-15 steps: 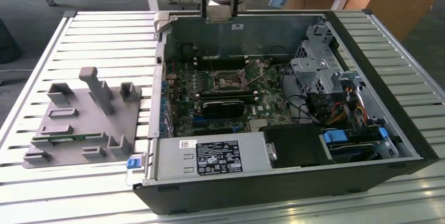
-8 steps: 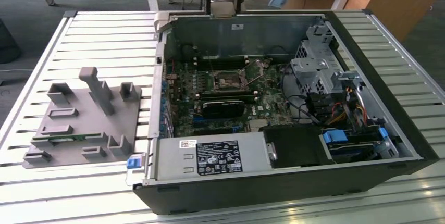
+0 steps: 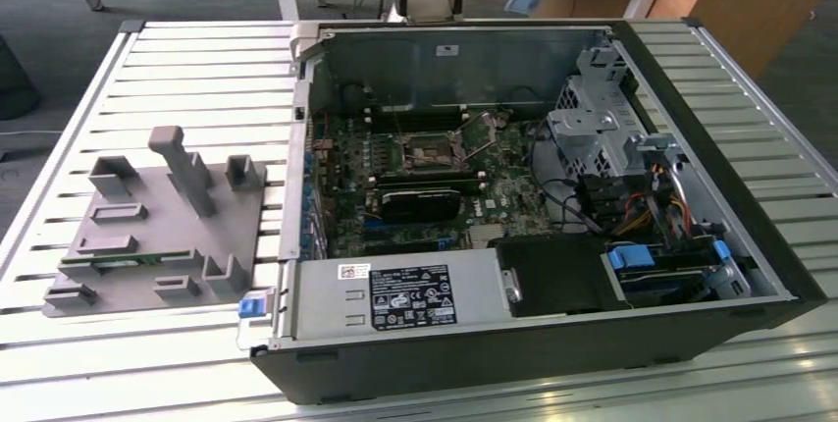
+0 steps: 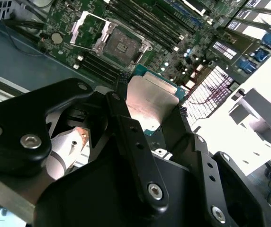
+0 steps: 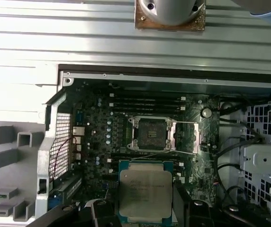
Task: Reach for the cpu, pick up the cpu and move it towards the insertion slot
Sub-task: 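Pick up the cpu and move it towards the insertion slot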
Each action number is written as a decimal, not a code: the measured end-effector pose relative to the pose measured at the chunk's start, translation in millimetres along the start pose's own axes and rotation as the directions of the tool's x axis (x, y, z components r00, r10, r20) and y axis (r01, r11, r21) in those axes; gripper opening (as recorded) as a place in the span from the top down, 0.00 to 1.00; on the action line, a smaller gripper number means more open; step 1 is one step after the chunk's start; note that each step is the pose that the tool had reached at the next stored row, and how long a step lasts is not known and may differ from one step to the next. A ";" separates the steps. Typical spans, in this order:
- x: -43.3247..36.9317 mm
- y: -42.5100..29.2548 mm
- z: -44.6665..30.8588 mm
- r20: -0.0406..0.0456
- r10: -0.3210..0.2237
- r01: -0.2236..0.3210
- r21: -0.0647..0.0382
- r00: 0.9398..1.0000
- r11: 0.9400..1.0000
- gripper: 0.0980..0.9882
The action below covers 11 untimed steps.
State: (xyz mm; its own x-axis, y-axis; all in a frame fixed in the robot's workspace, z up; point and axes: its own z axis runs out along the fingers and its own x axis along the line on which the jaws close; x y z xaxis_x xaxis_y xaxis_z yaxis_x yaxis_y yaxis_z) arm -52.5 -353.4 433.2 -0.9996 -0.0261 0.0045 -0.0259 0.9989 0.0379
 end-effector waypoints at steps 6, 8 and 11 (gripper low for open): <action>-8.4 13.8 2.8 0.000 0.000 0.000 0.000 1.000 1.000 0.50; -9.3 17.9 3.6 0.000 0.000 0.000 0.000 1.000 1.000 0.50; -9.9 21.9 4.2 0.000 0.000 0.000 0.000 1.000 1.000 0.50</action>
State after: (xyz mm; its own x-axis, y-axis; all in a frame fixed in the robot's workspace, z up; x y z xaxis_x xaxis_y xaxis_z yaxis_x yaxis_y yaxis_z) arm -43.2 -331.1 429.7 -0.9997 -0.0260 0.0045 -0.0258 0.9989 0.0379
